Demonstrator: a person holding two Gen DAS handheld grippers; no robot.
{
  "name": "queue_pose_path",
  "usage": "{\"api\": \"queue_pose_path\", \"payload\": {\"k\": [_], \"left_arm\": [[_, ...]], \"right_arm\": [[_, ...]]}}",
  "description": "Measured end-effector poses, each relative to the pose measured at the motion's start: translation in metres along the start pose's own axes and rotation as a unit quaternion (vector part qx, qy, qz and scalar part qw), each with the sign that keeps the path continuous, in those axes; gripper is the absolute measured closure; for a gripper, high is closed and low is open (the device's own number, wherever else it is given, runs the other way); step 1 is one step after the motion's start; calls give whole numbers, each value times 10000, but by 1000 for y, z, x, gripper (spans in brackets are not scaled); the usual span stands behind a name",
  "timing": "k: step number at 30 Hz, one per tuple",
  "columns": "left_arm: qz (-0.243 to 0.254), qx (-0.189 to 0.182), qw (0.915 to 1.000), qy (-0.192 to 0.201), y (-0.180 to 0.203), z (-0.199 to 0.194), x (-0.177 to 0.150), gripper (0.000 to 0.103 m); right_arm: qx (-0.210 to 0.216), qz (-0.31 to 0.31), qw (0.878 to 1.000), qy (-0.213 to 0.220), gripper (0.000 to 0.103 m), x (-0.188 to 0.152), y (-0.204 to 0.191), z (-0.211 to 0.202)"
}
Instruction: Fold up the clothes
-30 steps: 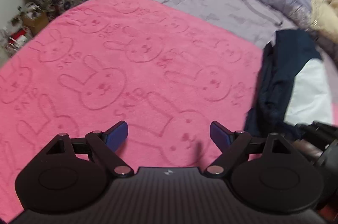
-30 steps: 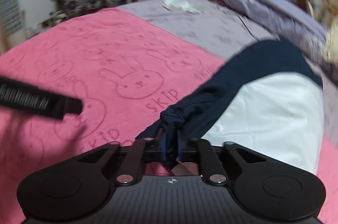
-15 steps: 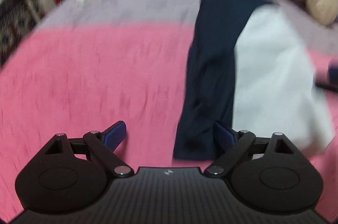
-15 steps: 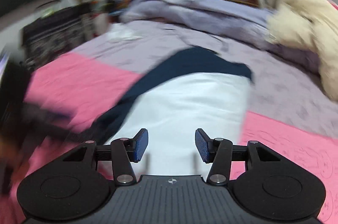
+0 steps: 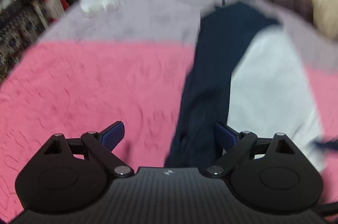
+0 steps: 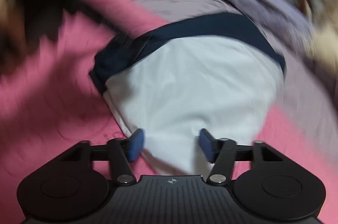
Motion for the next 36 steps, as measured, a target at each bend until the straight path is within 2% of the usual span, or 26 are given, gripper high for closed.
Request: {"api": "queue_pose_path", "payload": {"k": [1, 2, 4, 5, 7, 11, 12, 13, 14, 16, 18, 19, 20, 22, 25, 27, 28, 29, 31, 32, 33, 35, 36], "left_arm": [[-178, -116, 9998, -8, -4, 5, -7, 1], [-371, -233, 9990, 15, -8, 8, -13, 1], [-153, -205, 9997, 35, -4, 7, -16, 1], [-135, -191, 9997, 1, -4, 7, -15, 1], [-135, -169, 9997, -81, -4, 8, -14, 0], [-136, -120, 9996, -205, -2, 10, -13, 0], [-139, -116, 9996, -210, -2, 10, -13, 0], [-142, -119, 9996, -214, -3, 10, -13, 0], [-145, -123, 9996, -218, -3, 10, -13, 0], [-141, -148, 9995, -228, -3, 10, -13, 0], [-137, -174, 9995, -238, -3, 11, -12, 0], [-134, -187, 9994, -243, -3, 11, -12, 0], [-133, -195, 9994, -236, -3, 11, -13, 0], [-131, -207, 9995, -217, -3, 11, -13, 0], [-163, -217, 9994, -191, -4, 10, -13, 0], [-208, -225, 9993, -215, -6, 8, -13, 0], [-247, -229, 9991, -252, -7, 6, -13, 0], [-297, -240, 9988, -292, -10, 4, -13, 0], [-416, -226, 9983, -345, -17, 0, -16, 0], [-471, -206, 9980, -372, -21, -2, -18, 0], [-510, -180, 9978, -393, -24, -3, -19, 0], [-585, -139, 9972, -440, -30, -3, -23, 0], [-591, -134, 9970, -472, -31, -2, -25, 0]], "right_arm": [[41, 720, 9974, -15, 33, -4, 19, -8], [82, 1436, 9896, -31, 32, -8, 39, -15], [206, 2641, 9642, -126, 32, -20, 76, -18], [229, 3025, 9526, -212, 32, -27, 88, -14], [399, 3557, 9332, -313, 32, -37, 99, -3], [985, 4058, 9081, -311, 30, -19, 83, 27], [970, 4026, 9097, -300, 28, -14, 79, 30], [954, 3994, 9113, -289, 18, -10, 74, 34], [939, 3961, 9130, -279, 13, -5, 69, 38], [864, 3816, 9199, -281, 15, -1, 62, 42], [706, 3621, 9291, -267, 28, -4, 63, 41], [679, 3676, 9272, -238, 33, -6, 66, 39], [651, 3731, 9253, -210, 34, -8, 68, 38], [615, 3763, 9243, -173, 33, -11, 70, 37], [614, 3565, 9318, -283, 19, -8, 56, 45], [638, 3702, 9259, -404, 20, -3, 56, 48], [662, 3826, 9204, -454, 28, -1, 58, 48], [662, 4009, 9125, -483, 47, -1, 63, 46], [965, 4503, 8861, -518, 67, -2, 70, 39], [1147, 4705, 8732, -555, 72, -1, 71, 36], [1238, 4758, 8689, -582, 74, 3, 69, 32], [1255, 4496, 8832, -447, 74, 15, 63, 22], [1250, 4358, 8906, -346, 70, 21, 60, 18]]}}
Point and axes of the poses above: each gripper's, at about its wrist camera, not at the fingertips, and z roughly the way its jaws point, y to its right, x to its top, the point moved 10 cm from there along z, roughly the way its jaws point, and after that the axes turned 9 degrees about z, right-handed, at the moved point
